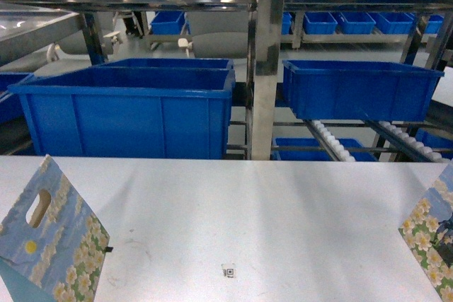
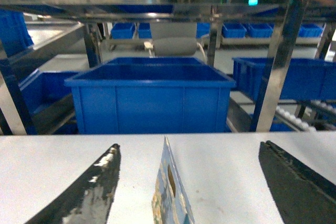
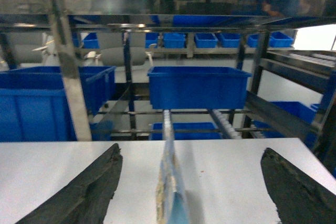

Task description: Move flower gift bag to table near conveyor

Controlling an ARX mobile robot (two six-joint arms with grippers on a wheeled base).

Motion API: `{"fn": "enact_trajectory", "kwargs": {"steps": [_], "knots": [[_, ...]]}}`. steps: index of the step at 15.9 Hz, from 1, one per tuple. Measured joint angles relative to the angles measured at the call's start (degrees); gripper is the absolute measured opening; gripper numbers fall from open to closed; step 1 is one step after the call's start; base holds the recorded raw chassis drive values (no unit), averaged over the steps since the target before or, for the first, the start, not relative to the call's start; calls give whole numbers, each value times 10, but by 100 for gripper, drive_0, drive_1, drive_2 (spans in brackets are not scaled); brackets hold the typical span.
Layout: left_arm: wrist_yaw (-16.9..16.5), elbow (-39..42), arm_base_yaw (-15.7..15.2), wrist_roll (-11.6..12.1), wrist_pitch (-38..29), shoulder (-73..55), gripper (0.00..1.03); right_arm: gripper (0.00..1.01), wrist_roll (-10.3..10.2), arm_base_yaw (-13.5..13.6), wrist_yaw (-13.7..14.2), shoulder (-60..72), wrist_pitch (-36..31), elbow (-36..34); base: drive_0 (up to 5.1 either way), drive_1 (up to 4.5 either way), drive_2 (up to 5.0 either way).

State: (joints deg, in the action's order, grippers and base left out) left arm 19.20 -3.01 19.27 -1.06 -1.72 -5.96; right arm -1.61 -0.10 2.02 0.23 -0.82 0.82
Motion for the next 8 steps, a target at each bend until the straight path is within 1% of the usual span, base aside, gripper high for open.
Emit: {"fn": "enact_trajectory", "kwargs": {"steps": [1,2,4,5,6,7,8], "knots": [[-26,0,-31,0,-1,16,64,65,4,-4,-12,0,14,0,0,0,0],[-52,1,-57,0,9,20,51,52,9,2,-21,0,10,0,0,0,0],[-90,13,-92,0,6,39,28,28,12,1,-21,0,10,0,0,0,0],[-110,21,-109,1,20,52,17,17,13,1,-21,0,11,0,0,0,0],[-175,21,-176,2,21,53,2,2,13,1,-21,0,10,0,0,0,0],[-181,21,-198,1,19,53,2,2,15,1,-20,0,11,0,0,0,0],[-190,21,-193,2,19,53,2,2,15,1,-21,0,10,0,0,0,0]]}}
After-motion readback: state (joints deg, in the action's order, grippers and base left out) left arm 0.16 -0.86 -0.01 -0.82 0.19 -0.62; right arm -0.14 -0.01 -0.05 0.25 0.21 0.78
